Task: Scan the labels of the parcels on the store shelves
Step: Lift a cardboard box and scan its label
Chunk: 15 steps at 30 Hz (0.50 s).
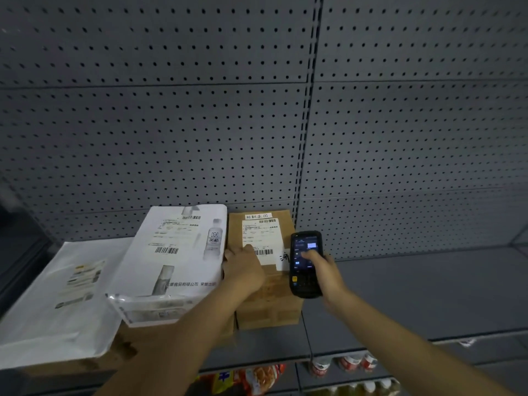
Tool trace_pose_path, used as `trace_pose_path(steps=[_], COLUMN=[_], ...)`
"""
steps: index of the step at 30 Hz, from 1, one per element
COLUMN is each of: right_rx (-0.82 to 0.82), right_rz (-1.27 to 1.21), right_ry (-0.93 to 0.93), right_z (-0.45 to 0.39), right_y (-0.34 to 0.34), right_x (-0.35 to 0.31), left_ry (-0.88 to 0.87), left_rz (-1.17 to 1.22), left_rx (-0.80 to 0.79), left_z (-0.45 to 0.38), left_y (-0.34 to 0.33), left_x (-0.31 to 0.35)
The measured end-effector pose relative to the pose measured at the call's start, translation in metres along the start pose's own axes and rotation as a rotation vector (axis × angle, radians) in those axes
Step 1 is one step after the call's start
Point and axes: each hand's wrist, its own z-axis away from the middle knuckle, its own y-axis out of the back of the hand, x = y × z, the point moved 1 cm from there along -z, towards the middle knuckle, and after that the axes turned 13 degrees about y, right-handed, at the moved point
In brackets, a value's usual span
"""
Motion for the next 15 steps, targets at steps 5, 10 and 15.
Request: trace_pose_path(steps=[5,10,15], right_rx=[0.035,0.051,0.049], right_rz=[-0.007,0.026,0.033], right_ry=[-0.013,-0.013,0.0], right_z=[0.003,0.011,0.025], right_y=[-0.001,0.004,0.013], right_x=[0.003,0.004,0.006], left_ry=[0.037,0.015,-0.005], left_rz=[0.15,0.184,0.179], left_rx=[-0.073,-0.118,-0.174], left_z=[-0.009,-0.005,0.006], left_y=[-0.001,0.002,-0.001], left_x=[-0.003,-0.008,-0.01])
